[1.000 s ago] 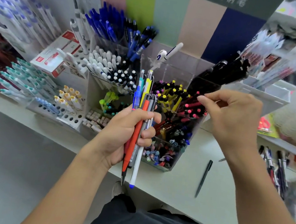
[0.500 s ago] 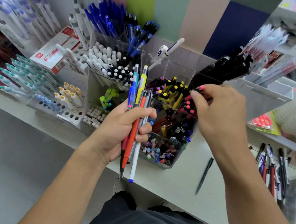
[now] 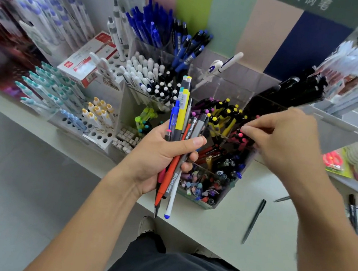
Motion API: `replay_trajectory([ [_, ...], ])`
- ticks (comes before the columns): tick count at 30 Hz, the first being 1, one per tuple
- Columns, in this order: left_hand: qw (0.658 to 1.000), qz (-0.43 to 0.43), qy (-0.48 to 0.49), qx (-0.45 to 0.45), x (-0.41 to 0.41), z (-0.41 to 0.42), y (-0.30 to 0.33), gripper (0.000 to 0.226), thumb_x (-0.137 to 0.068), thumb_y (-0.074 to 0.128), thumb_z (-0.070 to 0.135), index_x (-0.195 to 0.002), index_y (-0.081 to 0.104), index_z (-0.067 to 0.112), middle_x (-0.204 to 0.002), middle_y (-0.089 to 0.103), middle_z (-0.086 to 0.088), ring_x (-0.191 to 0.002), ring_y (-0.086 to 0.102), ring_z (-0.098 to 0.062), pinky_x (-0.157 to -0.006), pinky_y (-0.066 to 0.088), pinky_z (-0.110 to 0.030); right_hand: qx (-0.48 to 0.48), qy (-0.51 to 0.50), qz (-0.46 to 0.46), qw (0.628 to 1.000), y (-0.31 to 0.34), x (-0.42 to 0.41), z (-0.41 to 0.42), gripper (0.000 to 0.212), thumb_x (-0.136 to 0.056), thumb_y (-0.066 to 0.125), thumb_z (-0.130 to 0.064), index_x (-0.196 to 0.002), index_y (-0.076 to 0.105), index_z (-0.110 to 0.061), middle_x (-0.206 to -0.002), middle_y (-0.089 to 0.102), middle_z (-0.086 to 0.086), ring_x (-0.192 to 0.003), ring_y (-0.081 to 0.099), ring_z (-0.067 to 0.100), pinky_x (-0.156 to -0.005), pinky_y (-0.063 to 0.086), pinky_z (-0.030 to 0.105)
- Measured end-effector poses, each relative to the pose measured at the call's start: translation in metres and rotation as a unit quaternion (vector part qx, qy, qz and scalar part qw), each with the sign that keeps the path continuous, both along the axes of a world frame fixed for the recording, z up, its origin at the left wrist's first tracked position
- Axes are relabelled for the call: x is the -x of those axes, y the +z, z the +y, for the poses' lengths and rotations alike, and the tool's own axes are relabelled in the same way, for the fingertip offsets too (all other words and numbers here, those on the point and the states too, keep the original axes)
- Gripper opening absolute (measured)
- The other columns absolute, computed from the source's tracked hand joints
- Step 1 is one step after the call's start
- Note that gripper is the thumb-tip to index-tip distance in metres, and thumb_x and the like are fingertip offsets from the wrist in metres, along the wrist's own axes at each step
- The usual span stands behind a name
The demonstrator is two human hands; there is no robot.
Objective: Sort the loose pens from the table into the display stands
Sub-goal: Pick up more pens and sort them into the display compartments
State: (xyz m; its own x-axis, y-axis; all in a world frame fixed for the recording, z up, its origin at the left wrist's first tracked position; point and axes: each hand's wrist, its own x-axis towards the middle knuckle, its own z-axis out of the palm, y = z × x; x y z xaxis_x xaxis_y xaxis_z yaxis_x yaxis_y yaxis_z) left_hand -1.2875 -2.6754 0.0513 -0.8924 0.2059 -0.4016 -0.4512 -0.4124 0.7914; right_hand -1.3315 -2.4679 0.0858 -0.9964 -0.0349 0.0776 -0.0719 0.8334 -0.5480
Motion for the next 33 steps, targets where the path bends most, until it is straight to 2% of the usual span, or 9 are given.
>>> replay_trajectory([
  [2,0.999,0.026,-0.016,0.04,0.0,0.001,0.0,0.039,-0.071,0.076,0.015,-0.105,0.059,0.008,-0.092,0.06,-0.017,-0.059,0.055,-0.015,-0.046,0.045,-0.021,0.091,0.032,0.017,0.995,0.009,-0.006,-0.002,0.013,-0.093,0.071,-0.028,-0.086,0.08,-0.022,-0.063,0.066,-0.013,-0.058,0.062,0.008,-0.063,0.054,0.028],
  [5,0.997,0.044,-0.053,0.023,-0.002,0.005,0.003,0.039,-0.077,0.072,0.015,-0.113,0.057,0.012,-0.085,0.067,-0.011,-0.056,0.053,-0.014,-0.045,0.044,-0.021,0.2,0.068,-0.02,0.977,0.012,-0.01,-0.018,0.01,-0.089,0.075,-0.033,-0.091,0.079,-0.024,-0.07,0.072,-0.004,-0.061,0.065,0.015,-0.058,0.055,0.035],
  [9,0.995,0.038,-0.079,-0.056,-0.001,0.006,0.004,0.044,-0.091,0.065,0.011,-0.13,0.046,0.01,-0.088,0.066,-0.012,-0.054,0.052,-0.013,-0.044,0.043,-0.02,0.334,0.092,-0.151,0.926,0.006,-0.007,-0.027,0.004,-0.086,0.075,-0.013,-0.087,0.075,-0.01,-0.066,0.069,0.001,-0.054,0.056,0.008,-0.05,0.046,0.022],
  [13,0.992,0.01,-0.056,-0.113,0.001,0.0,0.005,0.027,-0.09,0.065,0.014,-0.112,0.052,0.011,-0.092,0.065,-0.012,-0.058,0.057,-0.016,-0.041,0.043,-0.018,0.46,0.079,-0.167,0.868,0.017,-0.008,-0.015,0.003,-0.091,0.063,-0.007,-0.09,0.064,-0.004,-0.066,0.068,0.004,-0.058,0.063,0.012,-0.048,0.048,0.018],
  [17,1.0,0.015,0.008,-0.012,0.004,0.001,-0.003,0.029,-0.086,0.064,0.013,-0.112,0.052,0.01,-0.087,0.07,-0.007,-0.06,0.058,-0.018,-0.043,0.042,-0.02,0.402,0.089,-0.011,0.911,0.034,-0.017,0.006,0.008,-0.097,0.059,-0.004,-0.096,0.06,-0.012,-0.084,0.072,0.019,-0.065,0.069,0.02,-0.057,0.057,0.026],
  [20,0.999,0.019,0.023,0.038,0.004,-0.001,-0.012,0.031,-0.087,0.066,0.011,-0.114,0.051,0.009,-0.087,0.068,-0.004,-0.057,0.049,-0.012,-0.044,0.037,-0.019,0.322,0.072,0.116,0.937,0.036,-0.031,0.025,0.013,-0.1,0.06,-0.01,-0.103,0.057,-0.023,-0.092,0.072,0.01,-0.071,0.07,0.022,-0.065,0.059,0.031],
  [25,0.999,0.009,0.038,0.019,0.003,0.003,-0.018,0.027,-0.084,0.066,0.01,-0.106,0.05,0.013,-0.087,0.063,-0.007,-0.055,0.044,-0.011,-0.044,0.036,-0.018,0.157,0.053,0.156,0.974,-0.017,-0.046,0.016,0.01,-0.099,0.063,-0.015,-0.109,0.063,-0.017,-0.082,0.068,-0.003,-0.067,0.067,0.013,-0.065,0.057,0.038],
  [29,0.999,0.012,0.03,0.01,0.005,0.004,-0.017,0.032,-0.084,0.069,0.013,-0.107,0.047,0.013,-0.083,0.045,-0.006,-0.053,0.04,-0.009,-0.044,0.035,-0.017,0.239,0.01,0.206,0.949,-0.03,-0.047,0.009,0.014,-0.1,0.063,-0.014,-0.113,0.066,-0.013,-0.084,0.069,-0.005,-0.067,0.071,0.012,-0.062,0.061,0.036],
  [33,0.994,0.017,0.032,0.098,0.006,0.006,-0.02,0.024,-0.094,0.066,0.005,-0.107,0.046,0.012,-0.082,0.054,-0.009,-0.054,0.041,-0.011,-0.044,0.034,-0.02,0.268,0.007,0.204,0.941,-0.02,-0.044,0.015,0.012,-0.098,0.065,-0.008,-0.108,0.064,-0.014,-0.083,0.07,0.0,-0.068,0.072,0.014,-0.064,0.06,0.031],
])
